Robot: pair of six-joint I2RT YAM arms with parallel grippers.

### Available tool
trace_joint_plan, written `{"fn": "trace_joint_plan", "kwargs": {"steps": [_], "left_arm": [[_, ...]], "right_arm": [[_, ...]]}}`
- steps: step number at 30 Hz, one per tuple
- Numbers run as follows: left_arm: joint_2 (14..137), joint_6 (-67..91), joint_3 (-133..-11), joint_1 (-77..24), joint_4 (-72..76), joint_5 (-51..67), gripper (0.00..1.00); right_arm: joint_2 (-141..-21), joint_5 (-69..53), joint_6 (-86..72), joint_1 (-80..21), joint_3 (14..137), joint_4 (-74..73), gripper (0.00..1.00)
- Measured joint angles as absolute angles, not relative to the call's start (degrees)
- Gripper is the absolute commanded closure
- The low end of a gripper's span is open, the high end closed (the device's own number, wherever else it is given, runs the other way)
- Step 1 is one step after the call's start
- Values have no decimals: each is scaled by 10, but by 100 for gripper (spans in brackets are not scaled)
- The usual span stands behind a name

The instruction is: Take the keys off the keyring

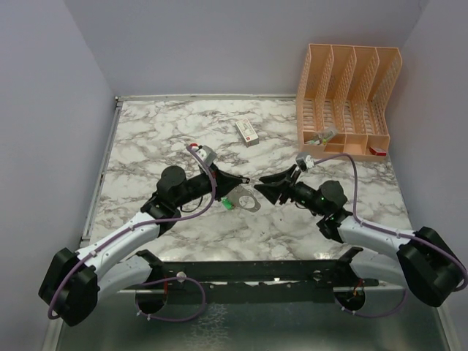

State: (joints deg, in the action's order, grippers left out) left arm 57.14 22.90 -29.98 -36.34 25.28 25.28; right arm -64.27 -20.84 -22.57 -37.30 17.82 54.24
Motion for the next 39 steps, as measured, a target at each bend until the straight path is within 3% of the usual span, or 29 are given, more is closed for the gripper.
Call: {"fn": "trace_joint_plan", "kwargs": {"steps": [20,26,32,34,36,39], "left_arm": [[571,247,-286,-364,331,314,100],[571,251,-286,-364,345,328,100],[571,255,-286,-364,347,336,100],[571,256,-286,-364,347,337,93],[571,257,-286,-363,347,340,77],[571,253,-286,-362,344,340,67]], "right_arm": [[-725,-329,-343,-359,199,675,52],[-725,-341,-352,-359,209,686,70],[-727,-349,-353,-359,211,690,99],[-727,-356,-352,-358,211,691,99],[-726,-360,-349,-358,211,691,99],[-717,-364,-338,-358,211,680,99]]}}
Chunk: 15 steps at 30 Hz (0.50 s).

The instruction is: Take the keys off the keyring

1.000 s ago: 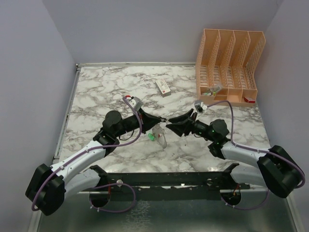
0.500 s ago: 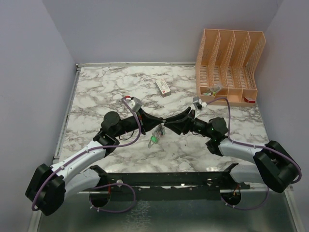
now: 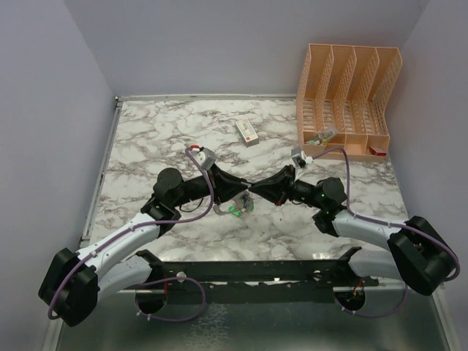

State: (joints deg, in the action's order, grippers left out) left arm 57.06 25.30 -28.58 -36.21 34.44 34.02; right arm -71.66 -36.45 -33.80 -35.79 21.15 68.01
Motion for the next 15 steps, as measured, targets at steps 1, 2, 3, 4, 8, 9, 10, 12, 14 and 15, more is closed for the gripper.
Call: {"fn": "trace_joint_plan", "kwargs": {"steps": [1,2,3,4,8,9,10,12,14,15], "left_arm": [[570,243,-287,-362,339,342,65],[569,236,-291,-363,326,345,63],[569,221,-303,-364,302,346,60],[569,203,-317,-364,276,347,59],[568,131,-383,-364,173,353,53],[568,113,-396,-364,152,355,52],[568,90,-414,-364,121,358,50],[568,44,-442,-364,68,367,48],[570,-4,-466,-364,17,377,45],[573,-29,-481,-364,-9,382,44]], "right_arm": [[-710,-364,-331,-359,211,670,99],[-703,-364,-325,-359,211,657,99],[-694,-363,-317,-359,211,642,99],[-684,-363,-309,-359,211,626,99],[-645,-358,-265,-359,222,535,99],[-636,-357,-249,-359,232,502,99],[-631,-357,-237,-359,240,478,99],[-621,-356,-209,-359,263,419,99],[-609,-356,-181,-359,286,362,99],[-602,-356,-168,-359,296,334,99]]}}
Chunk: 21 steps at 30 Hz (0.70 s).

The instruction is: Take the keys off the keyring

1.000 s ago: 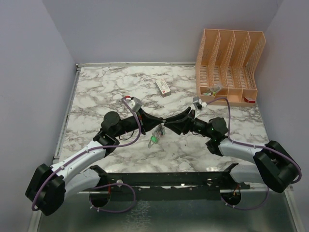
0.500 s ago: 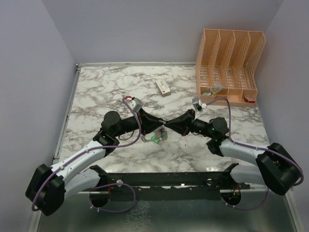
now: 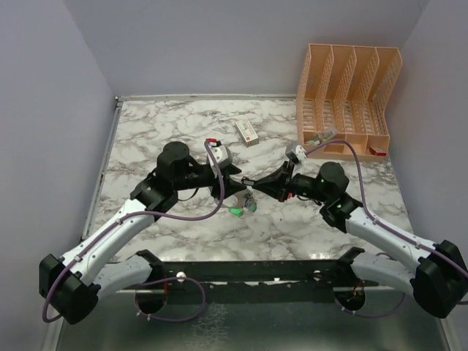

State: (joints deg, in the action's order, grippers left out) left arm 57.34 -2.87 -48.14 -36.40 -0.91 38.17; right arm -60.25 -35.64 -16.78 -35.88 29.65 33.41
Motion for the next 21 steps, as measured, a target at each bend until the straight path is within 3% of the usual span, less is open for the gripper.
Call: {"fn": "trace_joint_plan", "kwargs": {"steps": [10,21], "left_arm": [[644,-212,-575,-364,-188,408,36],[669,-259,-577,-364,-227,439,34]], "right_arm": [[-585,-370,-63,-359,372,132,99],[-586,-396,-27,-359,378,72,99]]}}
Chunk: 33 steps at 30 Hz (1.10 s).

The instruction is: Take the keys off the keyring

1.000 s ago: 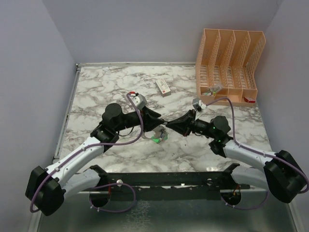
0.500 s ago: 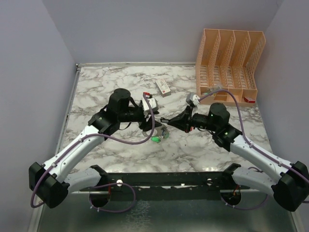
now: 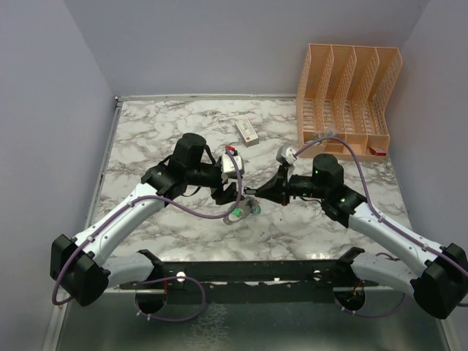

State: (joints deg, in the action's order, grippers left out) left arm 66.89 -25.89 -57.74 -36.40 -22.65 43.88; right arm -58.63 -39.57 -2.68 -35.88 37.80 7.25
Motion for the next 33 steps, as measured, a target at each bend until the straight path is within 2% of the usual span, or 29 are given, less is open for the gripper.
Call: {"fn": "trace_joint_plan", "kwargs": {"steps": [5,13,22,33], "left_arm": [[688,-266,-595,-364,-229,463,39],[730,-264,-604,-369,-229,497,62],[742,-255,-606,-376,-231,516,78],[753,-253,-626,-380,-250,521,86]], "right_arm": [[-590,-408,-19,-359,388,67,99],[-595,-418,-14,-359,392,67,99],[-601,-423,-14,-359,393,62,99],[-604,-432,-14,-359,394,58,99]]}}
